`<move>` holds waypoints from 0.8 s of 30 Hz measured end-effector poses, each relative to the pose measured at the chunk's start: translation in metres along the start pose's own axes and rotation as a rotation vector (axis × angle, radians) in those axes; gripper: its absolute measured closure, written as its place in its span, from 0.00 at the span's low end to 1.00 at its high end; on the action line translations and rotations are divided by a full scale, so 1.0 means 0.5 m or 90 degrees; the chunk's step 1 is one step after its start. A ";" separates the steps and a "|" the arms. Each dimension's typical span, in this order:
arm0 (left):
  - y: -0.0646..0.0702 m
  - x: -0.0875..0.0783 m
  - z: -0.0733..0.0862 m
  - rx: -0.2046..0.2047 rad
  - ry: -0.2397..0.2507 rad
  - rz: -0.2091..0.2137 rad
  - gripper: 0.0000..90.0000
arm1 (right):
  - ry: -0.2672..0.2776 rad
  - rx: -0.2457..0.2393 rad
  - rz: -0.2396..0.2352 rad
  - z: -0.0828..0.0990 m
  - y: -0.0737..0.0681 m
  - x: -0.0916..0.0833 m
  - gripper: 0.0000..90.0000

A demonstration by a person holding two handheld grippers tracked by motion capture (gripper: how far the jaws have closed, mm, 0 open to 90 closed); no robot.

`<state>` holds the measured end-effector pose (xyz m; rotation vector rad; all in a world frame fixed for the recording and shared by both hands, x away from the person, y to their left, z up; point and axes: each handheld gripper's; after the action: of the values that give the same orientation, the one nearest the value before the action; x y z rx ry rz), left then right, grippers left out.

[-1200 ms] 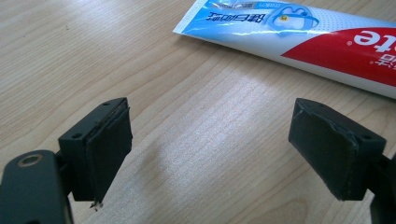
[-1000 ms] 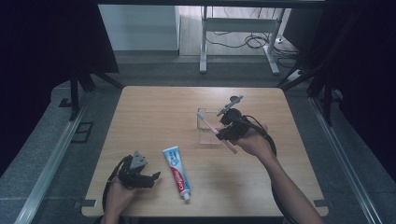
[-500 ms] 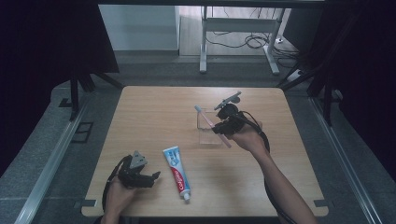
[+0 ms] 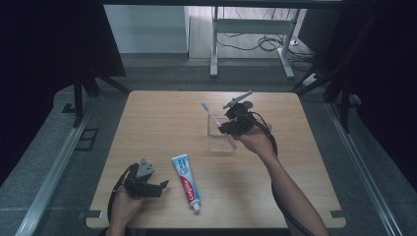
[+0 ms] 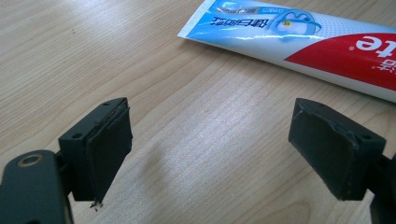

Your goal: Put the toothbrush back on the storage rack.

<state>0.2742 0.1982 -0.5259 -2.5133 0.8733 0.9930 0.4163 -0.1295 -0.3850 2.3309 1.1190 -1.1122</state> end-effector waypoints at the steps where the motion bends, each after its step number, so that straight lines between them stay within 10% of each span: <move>1: 0.000 0.000 0.000 0.000 0.001 0.000 0.15 | 0.002 -0.001 0.002 -0.002 0.000 0.000 0.88; 24: -0.001 -0.001 0.000 -0.001 0.005 0.000 0.15 | 0.063 0.014 0.053 -0.023 0.039 0.029 0.88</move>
<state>0.2743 0.1985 -0.5256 -2.5207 0.8745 0.9852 0.4428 -0.1280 -0.3894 2.4489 1.0377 -0.9938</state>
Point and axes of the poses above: each handheld gripper's, and its own axes: x roughly forward along the jaws, z roughly out of its underside, y roughly to its right, and after that the axes turned 1 degree about y, right-handed
